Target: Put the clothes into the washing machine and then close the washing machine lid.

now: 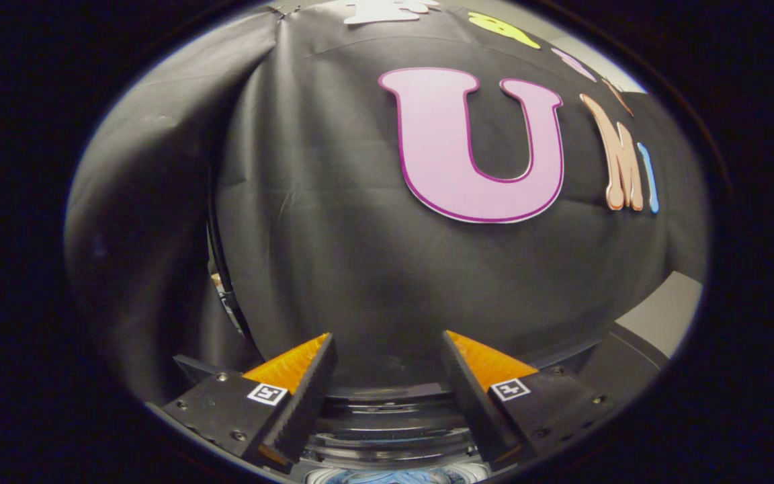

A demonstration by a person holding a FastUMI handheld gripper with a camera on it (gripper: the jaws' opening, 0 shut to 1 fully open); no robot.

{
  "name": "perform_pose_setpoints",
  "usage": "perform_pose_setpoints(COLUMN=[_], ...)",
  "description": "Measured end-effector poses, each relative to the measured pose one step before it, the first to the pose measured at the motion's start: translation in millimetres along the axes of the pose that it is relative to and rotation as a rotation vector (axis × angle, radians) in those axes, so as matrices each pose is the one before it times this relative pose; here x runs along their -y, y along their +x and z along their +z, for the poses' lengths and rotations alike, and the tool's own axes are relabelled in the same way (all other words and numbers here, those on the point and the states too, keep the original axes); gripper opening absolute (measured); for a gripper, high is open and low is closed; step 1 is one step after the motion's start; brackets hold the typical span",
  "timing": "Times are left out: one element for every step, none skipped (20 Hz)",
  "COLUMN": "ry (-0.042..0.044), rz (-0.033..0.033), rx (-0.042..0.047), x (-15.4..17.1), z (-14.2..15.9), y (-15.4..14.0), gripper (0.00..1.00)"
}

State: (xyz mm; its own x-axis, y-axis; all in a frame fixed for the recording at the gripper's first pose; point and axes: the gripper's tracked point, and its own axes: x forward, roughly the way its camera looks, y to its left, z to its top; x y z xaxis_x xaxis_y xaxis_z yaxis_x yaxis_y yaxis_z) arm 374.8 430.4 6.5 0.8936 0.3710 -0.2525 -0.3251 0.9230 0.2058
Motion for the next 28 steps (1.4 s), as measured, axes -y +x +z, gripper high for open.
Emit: perform_pose_setpoints(ry=[0.00231,0.00243,-0.00393,-0.00107,0.00189,0.00377,0.00089,0.00236,-0.00060,0.00021,0.00166,0.00123,-0.00059,-0.00061,-0.00218,0.00195,0.00346,0.00166,-0.00206,-0.00003,0.00144,0.00226,-0.00264,-0.00069,-0.00069,-0.00522,0.00280,0.00316], rz=[0.00277,0.00194,-0.00015,-0.00073,0.00018,0.00160,-0.00079,-0.00031,0.00058,-0.00047,-0.00069,-0.00004,0.00097,-0.00013,-0.00006,-0.00048,0.00008,-0.00017,-0.00041,-0.00126,-0.00124,-0.00120,-0.00044,-0.00185,-0.00163,-0.00217,-0.00204,-0.00108], rx=[0.00226,-0.00733,0.00517,-0.00172,0.00173,-0.00266,-0.00067,-0.00286,-0.00724,0.00054,-0.00281,-0.00055,-0.00316,-0.00033,0.00028,-0.00042,-0.00143,-0.00253,-0.00307,-0.00051,-0.00252,-0.00588,-0.01273,-0.00800,-0.00480,0.00360,0.00692,0.00156], x=[-0.69,-0.11,-0.09,1.16,-0.63,-0.87,0.25,-0.10,0.46,-0.19,-0.43,0.19,-0.04,-0.13,0.26,-0.38,0.04,0.11,-0.31,-0.05,-0.05,0.01,-0.20,0.66,-0.35,0.45,0.41,-0.95], z=[1.40,-1.50,0.95,0.62,-0.33,-0.85,1.79,-1.55,-0.47,0.87,0.06,-0.35,0.05,-0.13,0.14,-0.03,0.30,-0.59,-0.21,-0.29,0.64,-0.80,-0.52,-0.47,0.19,0.23,1.86,-0.64], y=[0.37,-0.08,-0.30,-1.30,-0.38,2.34,2.18,-2.17,0.09,0.49,0.77,-1.17,-0.17,-0.08,-0.10,0.23,0.38,-0.88,-0.17,0.04,-0.14,-0.77,-0.44,-0.44,-0.18,-0.77,0.45,0.44], gripper=[0.94,0.94,0.94,0.94,0.95,0.95,0.95,0.95,0.95,0.94,0.94,0.94,0.94,0.94,0.94,0.94,0.94,0.94,0.94,0.95,0.94,0.95,0.95,0.94,0.95,0.95,0.95,0.95])
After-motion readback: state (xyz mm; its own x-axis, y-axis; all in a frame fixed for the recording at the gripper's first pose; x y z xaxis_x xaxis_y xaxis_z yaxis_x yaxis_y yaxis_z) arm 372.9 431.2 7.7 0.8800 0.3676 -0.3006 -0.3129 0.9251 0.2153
